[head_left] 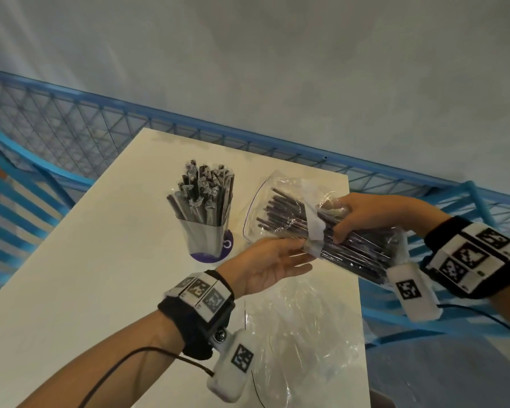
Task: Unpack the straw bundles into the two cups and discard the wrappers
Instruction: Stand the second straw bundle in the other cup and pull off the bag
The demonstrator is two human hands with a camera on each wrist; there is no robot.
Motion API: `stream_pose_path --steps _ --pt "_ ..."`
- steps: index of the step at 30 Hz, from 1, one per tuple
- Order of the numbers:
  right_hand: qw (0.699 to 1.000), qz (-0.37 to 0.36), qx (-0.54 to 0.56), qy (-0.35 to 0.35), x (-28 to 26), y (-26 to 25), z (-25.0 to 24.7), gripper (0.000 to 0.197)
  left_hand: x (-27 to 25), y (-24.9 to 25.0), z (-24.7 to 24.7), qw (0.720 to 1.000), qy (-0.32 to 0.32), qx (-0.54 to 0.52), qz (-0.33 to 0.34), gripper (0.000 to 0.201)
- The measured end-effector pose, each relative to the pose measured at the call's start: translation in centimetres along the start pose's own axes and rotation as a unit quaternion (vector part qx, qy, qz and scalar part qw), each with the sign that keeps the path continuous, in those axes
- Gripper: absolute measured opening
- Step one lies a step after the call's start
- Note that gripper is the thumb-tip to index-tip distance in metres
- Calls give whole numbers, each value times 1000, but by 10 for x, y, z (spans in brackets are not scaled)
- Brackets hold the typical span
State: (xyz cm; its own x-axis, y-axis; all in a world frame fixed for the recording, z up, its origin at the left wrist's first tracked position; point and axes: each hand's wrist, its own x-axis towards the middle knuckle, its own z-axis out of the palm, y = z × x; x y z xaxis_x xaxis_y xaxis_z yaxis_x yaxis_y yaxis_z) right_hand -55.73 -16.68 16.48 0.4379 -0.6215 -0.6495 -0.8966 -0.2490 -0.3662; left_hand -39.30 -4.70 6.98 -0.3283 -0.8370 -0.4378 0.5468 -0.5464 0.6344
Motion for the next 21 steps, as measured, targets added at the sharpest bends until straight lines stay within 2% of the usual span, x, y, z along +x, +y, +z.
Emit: stream_pose_path --steps 4,6,7,10,12,15,18,19,21 --pt "998 -2 56 8 -7 12 -3 49 -8 6 -13 999 13 50 -4 36" --pt "995 -5 98 13 -13 27 0 49 -18 13 -23 990 35 136 -18 39" --pt "993 0 118 19 -16 36 4 50 -24 19 -27 976 39 212 -28 38" --pt "987 -2 159 33 -19 58 19 53 -43 42 -23 902 58 428 -17 22" --pt "982 -19 179 48 -20 67 28 51 -52 65 -8 858 100 500 53 10" --pt "972 -32 222 75 -30 76 35 49 -54 106 17 792 164 551 204 5" --pt "961 -71 247 104 -41 85 39 55 -44 137 33 740 160 581 299 14" --pt "956 -83 257 115 -45 86 41 56 -38 142 34 730 143 599 297 19" --pt "946 -101 277 132 -52 86 43 56 -26 141 33 731 100 634 232 33"
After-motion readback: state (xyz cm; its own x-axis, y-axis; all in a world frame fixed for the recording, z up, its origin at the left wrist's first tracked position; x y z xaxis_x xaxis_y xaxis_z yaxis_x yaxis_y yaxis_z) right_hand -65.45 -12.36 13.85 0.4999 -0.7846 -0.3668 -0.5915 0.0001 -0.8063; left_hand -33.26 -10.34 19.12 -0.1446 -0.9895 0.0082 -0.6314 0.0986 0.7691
